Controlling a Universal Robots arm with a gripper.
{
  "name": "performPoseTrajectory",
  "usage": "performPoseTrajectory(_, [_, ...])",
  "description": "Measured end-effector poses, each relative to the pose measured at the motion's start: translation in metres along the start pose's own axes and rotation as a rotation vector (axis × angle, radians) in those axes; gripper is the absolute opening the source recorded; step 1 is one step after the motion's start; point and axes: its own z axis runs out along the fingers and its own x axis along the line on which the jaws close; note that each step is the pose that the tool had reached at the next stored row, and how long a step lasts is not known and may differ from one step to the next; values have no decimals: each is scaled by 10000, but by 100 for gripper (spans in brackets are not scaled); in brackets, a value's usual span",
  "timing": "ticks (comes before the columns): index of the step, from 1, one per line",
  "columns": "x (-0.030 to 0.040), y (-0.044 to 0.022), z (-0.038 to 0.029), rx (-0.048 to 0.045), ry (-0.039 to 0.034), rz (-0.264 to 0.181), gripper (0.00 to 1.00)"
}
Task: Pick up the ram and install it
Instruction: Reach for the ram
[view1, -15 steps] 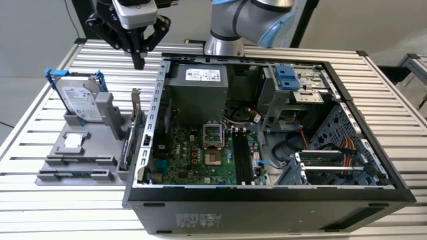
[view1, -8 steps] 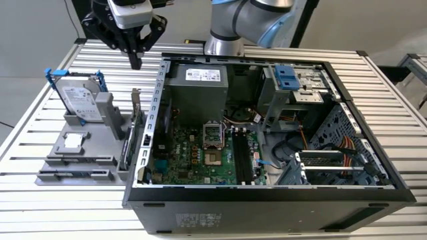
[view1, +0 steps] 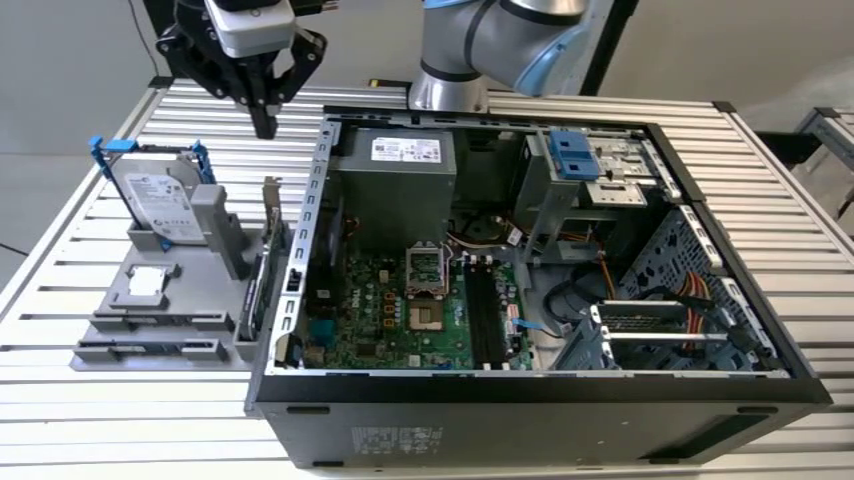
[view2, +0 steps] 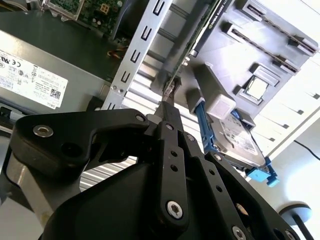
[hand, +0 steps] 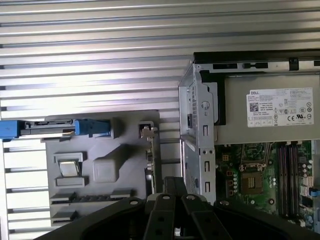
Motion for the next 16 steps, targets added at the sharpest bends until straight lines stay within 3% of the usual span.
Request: performPoseTrajectory(16, [109,-8,-2,0,0,0,0])
